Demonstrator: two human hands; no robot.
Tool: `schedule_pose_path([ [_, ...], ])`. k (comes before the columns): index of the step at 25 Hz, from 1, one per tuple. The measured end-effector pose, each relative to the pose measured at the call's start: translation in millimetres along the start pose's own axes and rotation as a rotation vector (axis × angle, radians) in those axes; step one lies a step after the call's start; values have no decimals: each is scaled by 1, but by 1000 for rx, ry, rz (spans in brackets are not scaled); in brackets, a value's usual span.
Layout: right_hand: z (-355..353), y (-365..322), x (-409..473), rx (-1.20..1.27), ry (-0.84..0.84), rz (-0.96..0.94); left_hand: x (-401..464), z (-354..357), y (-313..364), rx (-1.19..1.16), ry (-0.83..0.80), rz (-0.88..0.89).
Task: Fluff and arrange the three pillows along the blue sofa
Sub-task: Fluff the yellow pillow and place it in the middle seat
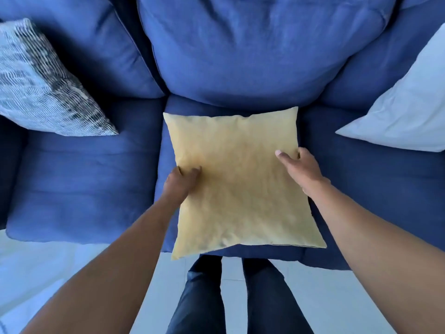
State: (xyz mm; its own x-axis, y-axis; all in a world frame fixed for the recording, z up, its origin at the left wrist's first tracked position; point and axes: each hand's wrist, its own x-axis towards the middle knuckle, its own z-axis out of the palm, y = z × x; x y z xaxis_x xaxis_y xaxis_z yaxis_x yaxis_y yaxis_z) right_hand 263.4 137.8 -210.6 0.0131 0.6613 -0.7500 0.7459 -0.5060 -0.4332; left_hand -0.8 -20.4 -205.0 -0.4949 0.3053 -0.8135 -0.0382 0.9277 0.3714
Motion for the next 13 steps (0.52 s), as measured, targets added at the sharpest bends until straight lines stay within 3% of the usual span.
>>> schedule_pose_path([
  [3, 8, -2, 30, 156, -7, 145, 25, 6, -3, -190, -47, -146],
  [7, 13, -3, 16, 392, -198, 216, 22, 2, -11, -364, -190, -251],
  [13, -34, -15, -56, 591, -158, 9, -33, -39, 10, -466, -268, 10],
])
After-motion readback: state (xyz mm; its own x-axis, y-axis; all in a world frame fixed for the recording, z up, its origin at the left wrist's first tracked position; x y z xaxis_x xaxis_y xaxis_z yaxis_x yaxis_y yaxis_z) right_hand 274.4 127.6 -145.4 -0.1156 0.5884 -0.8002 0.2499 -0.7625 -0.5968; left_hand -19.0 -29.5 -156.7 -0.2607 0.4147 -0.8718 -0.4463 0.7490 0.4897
